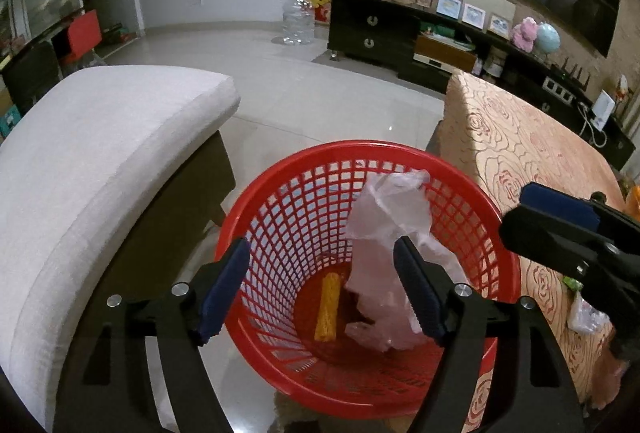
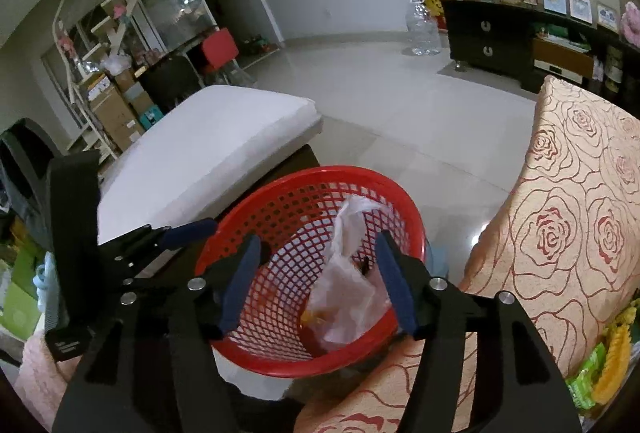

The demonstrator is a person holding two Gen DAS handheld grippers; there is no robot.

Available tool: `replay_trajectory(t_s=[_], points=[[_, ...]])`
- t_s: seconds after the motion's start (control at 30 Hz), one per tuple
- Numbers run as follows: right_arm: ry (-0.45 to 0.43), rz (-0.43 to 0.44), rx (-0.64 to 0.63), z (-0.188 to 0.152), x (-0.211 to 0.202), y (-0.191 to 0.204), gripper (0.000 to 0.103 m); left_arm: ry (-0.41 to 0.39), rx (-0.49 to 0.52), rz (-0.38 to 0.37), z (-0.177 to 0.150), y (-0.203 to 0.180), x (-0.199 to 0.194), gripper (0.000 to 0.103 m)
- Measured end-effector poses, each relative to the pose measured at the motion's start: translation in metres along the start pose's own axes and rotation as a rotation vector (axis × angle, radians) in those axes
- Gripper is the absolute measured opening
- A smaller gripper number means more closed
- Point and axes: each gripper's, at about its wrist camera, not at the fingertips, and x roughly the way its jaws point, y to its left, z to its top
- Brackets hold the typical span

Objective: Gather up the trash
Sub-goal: 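Carry the foam net and tissue over the red wastebasket and release both, then move both open grippers back toward the trash pile on the table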

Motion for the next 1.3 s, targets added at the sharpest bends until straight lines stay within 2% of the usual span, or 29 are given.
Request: replay_trajectory(t_s=[0.1,0.23,0.43,0.53,0.67,0.97,1.17,1.3], points=[[-0.022,0.000,0.006,0.002,-0.010,0.005,0.059,-0.012,-0.007,0.007,0.001,0.001,-0.003,0.072],[-0.103,0.003,0.023,0.007,-0.040,0.015,0.062,-0.018,-0.021,-0.011,0.002,0.004,-0.007,0.072],[-0.188,0.016,0.070,0.004,-0.087,0.021,0.068,-0.041,-0.011,-0.055,0.003,-0.007,-0.016,0.073],[-0.224,-0.008,0.089,0.001,-0.114,0.015,0.070,-0.062,0.004,-0.083,0.003,-0.018,-0.024,0.075],[-0.262,-0.134,0.091,-0.003,-0.154,-0.010,0.073,-0.087,0.042,-0.121,0.002,-0.040,-0.032,0.077],[-0.287,-0.419,0.091,-0.021,-0.226,-0.078,0.073,-0.108,0.162,-0.178,-0.006,-0.097,-0.039,0.077],[-0.268,-0.537,0.024,-0.039,-0.257,-0.103,0.073,-0.102,0.224,-0.196,-0.013,-0.127,-0.038,0.077],[-0.316,-0.590,-0.018,-0.051,-0.272,-0.118,0.073,-0.104,0.259,-0.199,-0.018,-0.141,-0.036,0.077]])
